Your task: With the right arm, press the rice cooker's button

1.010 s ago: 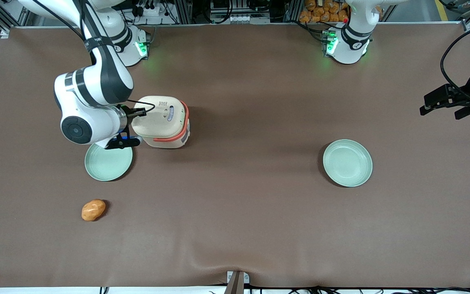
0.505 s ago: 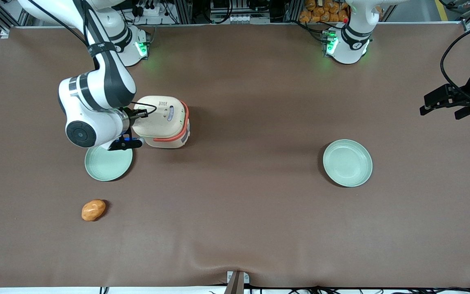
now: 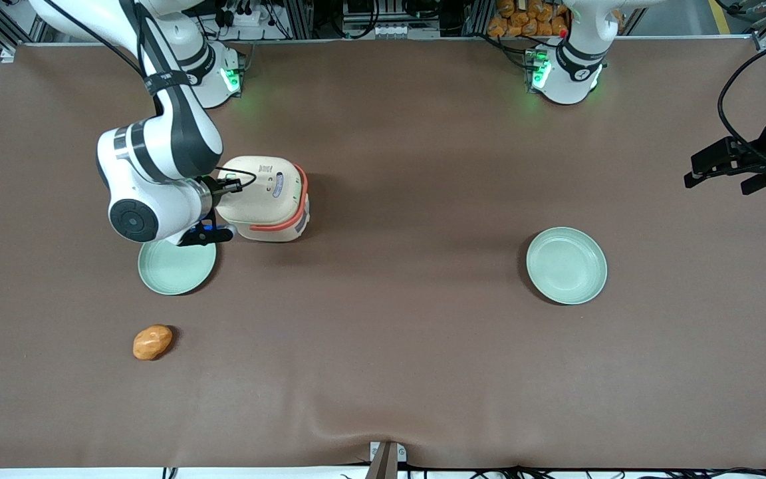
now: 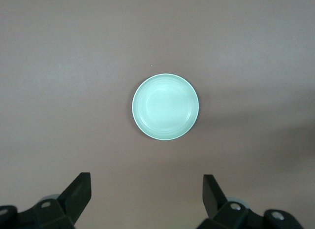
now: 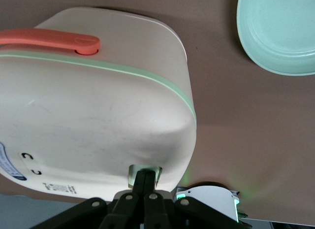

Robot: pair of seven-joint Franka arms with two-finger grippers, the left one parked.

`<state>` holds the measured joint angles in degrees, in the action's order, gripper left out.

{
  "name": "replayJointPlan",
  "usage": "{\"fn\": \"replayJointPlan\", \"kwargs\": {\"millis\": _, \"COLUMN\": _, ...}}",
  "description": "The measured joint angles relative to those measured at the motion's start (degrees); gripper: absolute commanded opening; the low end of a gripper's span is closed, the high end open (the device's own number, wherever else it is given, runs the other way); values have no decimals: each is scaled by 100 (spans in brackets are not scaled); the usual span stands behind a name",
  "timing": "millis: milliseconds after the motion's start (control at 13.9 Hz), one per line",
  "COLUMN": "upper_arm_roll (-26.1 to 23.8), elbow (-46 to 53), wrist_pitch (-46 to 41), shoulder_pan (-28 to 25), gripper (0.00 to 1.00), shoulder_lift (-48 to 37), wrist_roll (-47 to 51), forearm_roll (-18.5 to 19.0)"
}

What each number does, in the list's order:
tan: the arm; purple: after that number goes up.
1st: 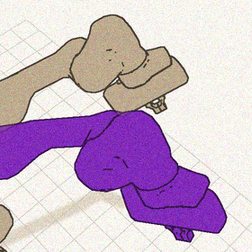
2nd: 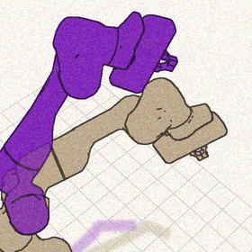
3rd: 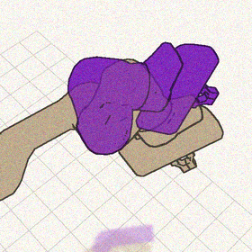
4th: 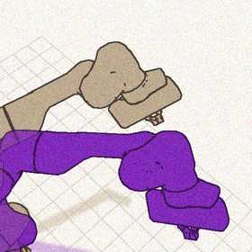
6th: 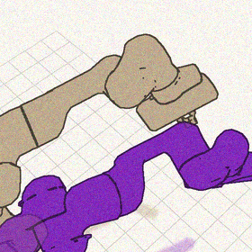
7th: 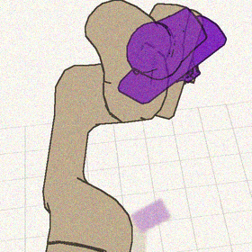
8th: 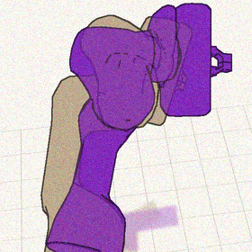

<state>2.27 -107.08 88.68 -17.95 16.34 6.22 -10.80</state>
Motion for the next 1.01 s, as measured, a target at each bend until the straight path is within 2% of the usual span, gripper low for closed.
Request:
{"fn": "replayJointPlan", "kwargs": {"millis": 144, "upper_arm_roll": 6, "elbow": 312, "wrist_pitch": -256, "shoulder_pan": 0, "gripper": 75, "shoulder_lift": -2, "wrist_roll": 0, "forearm_roll": 0}}
{"fn": "replayJointPlan", "kwargs": {"millis": 216, "upper_arm_roll": 6, "elbow": 582, "wrist_pitch": -397, "shoulder_pan": 0, "gripper": 85, "shoulder_lift": -12, "wrist_roll": 0, "forearm_roll": -1}}
{"fn": "replayJointPlan", "kwargs": {"millis": 289, "upper_arm_roll": 7, "elbow": 873, "wrist_pitch": -497, "shoulder_pan": 0, "gripper": 99, "shoulder_lift": -42, "wrist_roll": 0, "forearm_roll": -1}}
{"fn": "replayJointPlan", "kwargs": {"millis": 577, "upper_arm_roll": 20, "elbow": 1771, "wrist_pitch": -691, "shoulder_pan": 9, "gripper": 100, "shoulder_lift": -347, "wrist_roll": 0, "forearm_roll": 0}}
{"fn": "replayJointPlan", "kwargs": {"millis": 1010, "upper_arm_roll": 80, "elbow": 2086, "wrist_pitch": -800, "shoulder_pan": 343, "gripper": 100, "shoulder_lift": -877, "wrist_roll": -1, "forearm_roll": 77}}
